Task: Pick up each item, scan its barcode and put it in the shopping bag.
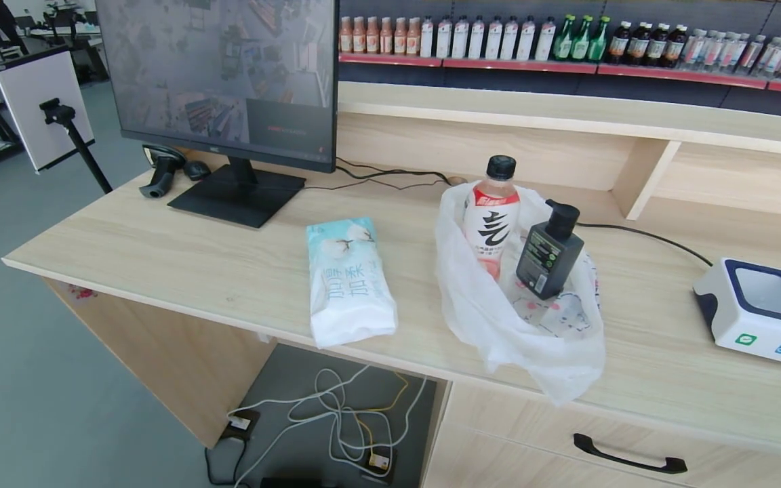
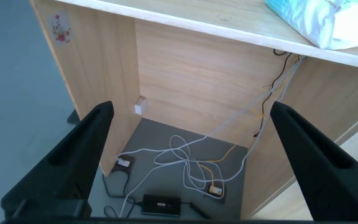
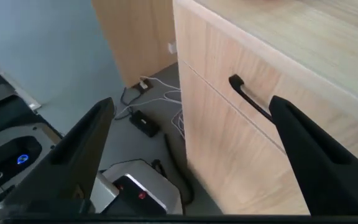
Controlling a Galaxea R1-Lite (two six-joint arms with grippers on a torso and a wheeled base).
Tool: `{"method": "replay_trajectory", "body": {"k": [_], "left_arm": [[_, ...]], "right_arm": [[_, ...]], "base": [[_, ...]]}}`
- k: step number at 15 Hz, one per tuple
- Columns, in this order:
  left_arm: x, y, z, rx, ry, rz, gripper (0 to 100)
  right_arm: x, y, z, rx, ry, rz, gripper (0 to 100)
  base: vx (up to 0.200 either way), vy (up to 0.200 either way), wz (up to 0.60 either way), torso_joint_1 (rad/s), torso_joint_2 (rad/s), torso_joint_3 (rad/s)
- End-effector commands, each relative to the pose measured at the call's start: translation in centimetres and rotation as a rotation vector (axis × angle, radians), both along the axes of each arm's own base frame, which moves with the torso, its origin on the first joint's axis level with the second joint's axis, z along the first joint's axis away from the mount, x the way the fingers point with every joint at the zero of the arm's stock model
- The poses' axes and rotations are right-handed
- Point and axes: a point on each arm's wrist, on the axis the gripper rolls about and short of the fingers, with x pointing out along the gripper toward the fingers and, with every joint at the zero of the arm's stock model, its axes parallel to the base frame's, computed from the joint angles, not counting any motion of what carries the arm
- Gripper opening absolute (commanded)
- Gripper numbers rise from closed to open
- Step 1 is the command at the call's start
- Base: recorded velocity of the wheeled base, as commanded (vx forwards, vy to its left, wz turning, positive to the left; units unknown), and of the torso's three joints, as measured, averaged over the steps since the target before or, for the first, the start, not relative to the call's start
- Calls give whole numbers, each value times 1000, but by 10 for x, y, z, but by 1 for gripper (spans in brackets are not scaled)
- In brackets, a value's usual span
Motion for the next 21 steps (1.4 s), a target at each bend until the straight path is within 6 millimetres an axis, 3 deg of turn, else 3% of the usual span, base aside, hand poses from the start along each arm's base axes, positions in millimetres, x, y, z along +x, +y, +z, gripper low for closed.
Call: {"method": "replay_trajectory", "body": {"k": [1,8,16,21], "left_arm": [[0,0,0,0,0,0,100],[0,0,0,0,1,0,100],[0,0,0,0,1,0,100],[0,0,0,0,1,0,100]], "right_arm": [[1,6,0,-27,35,-356,100],[-11,9,-8,76,-88,-636,100],[-11,10,-7,54,-100,-678,100],[-11,10,-7,47,-103,-676,100]], "base": [[0,0,0,0,0,0],[0,0,0,0,0,0],[0,0,0,0,0,0],[0,0,-600,0,5,3]]}}
